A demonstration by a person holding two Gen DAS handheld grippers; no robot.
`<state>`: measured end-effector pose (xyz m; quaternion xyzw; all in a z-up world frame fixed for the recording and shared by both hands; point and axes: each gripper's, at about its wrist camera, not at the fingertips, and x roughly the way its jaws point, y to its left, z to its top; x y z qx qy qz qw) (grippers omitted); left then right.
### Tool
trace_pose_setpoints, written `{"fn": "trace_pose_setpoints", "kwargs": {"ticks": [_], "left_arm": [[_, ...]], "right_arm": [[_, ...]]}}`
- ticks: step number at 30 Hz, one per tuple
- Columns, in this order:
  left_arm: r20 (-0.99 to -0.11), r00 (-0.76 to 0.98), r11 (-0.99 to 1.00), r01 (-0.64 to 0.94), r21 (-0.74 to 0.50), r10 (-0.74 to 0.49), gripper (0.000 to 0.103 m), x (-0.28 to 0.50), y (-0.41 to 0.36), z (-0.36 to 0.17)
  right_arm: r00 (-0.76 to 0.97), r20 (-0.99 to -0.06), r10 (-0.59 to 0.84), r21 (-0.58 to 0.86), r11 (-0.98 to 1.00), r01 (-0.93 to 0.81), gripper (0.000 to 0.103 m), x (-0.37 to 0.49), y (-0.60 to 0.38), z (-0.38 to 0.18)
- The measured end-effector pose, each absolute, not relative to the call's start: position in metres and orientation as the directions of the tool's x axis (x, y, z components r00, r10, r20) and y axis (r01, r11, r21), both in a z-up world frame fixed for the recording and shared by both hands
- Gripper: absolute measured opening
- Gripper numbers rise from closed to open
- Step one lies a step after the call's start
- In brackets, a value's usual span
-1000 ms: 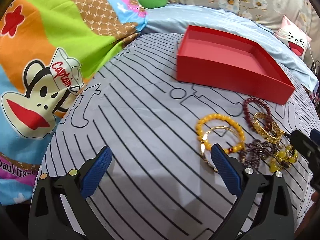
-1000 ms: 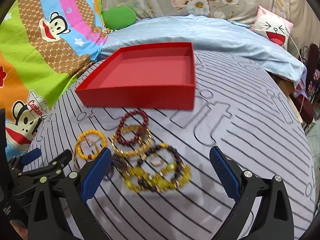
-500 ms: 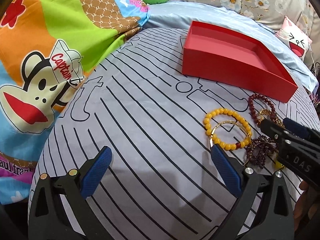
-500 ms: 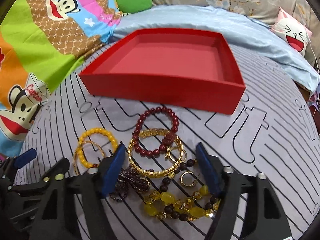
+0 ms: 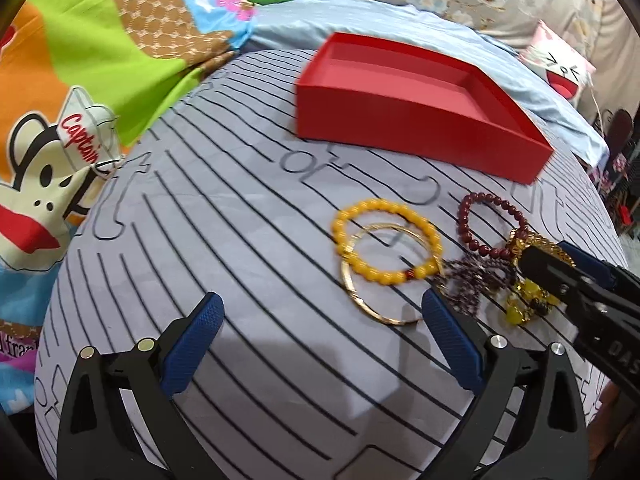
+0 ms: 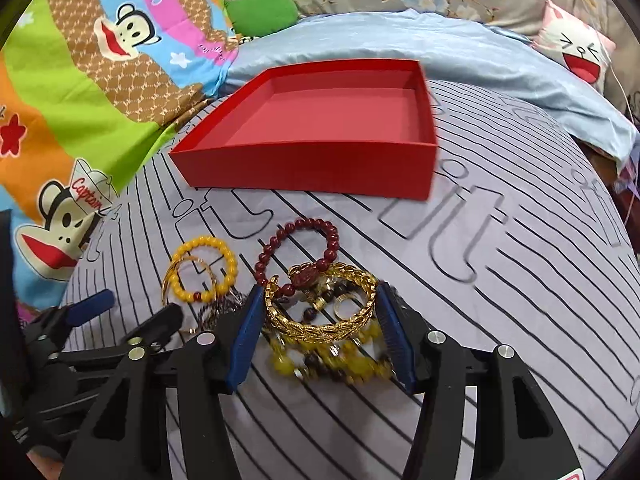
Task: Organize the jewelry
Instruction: 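Lower the right tool onto the pile and close on the gold twisted cuff, then lift the gold cuff with the right tool while the left tool approaches the red bead bracelet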
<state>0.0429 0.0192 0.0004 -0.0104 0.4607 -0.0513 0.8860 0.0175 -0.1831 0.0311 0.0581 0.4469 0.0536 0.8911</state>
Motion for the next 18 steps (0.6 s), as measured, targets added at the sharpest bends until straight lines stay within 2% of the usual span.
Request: {"fn": "trace_pose_setpoints", "kwargs": {"ticks": [18], "left_arm": [[-0.807, 0.577, 0.989, 0.132, -0.064, -0.129, 0.095, 0.032, -0.002, 0.008]], "right_arm": [[0.596, -0.787, 0.159, 0.204, 0.979, 0.007, 0.054, -0.01, -0.21, 0.031]]}}
